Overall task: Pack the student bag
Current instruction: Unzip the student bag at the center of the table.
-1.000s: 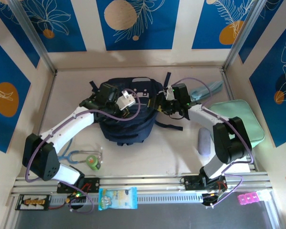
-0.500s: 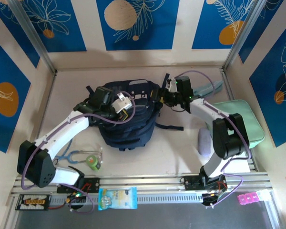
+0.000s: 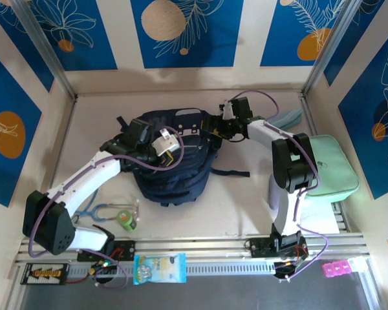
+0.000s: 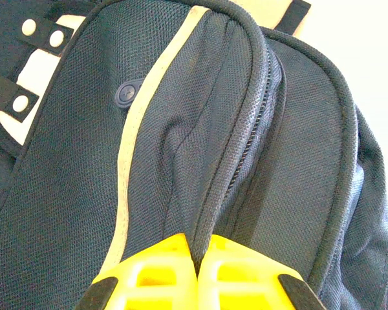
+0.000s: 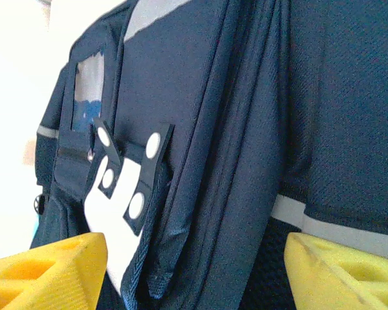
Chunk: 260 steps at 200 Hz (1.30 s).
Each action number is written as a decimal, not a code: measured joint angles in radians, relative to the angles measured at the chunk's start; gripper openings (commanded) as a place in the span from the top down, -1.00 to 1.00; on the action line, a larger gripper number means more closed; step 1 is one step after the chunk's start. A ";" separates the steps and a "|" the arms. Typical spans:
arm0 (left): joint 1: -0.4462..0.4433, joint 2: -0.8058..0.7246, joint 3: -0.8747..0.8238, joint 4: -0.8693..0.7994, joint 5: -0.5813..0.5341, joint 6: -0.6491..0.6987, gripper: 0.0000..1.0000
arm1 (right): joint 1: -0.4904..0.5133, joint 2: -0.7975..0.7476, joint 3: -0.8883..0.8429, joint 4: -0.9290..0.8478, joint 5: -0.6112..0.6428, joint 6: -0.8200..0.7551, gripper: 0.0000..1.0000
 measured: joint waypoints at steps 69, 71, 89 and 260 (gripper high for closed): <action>0.000 0.003 -0.002 -0.002 -0.001 0.003 1.00 | -0.006 -0.131 -0.124 -0.041 -0.134 -0.040 -0.29; 0.000 0.003 -0.002 -0.002 -0.001 0.003 1.00 | -0.006 -0.135 -0.129 -0.042 -0.137 -0.041 -0.28; 0.000 0.006 -0.002 -0.003 0.000 0.003 1.00 | -0.008 -0.160 -0.150 -0.052 -0.163 -0.046 -0.23; 0.000 0.010 -0.002 -0.009 -0.001 0.003 1.00 | 0.000 -0.151 -0.167 -0.124 -0.112 -0.066 0.51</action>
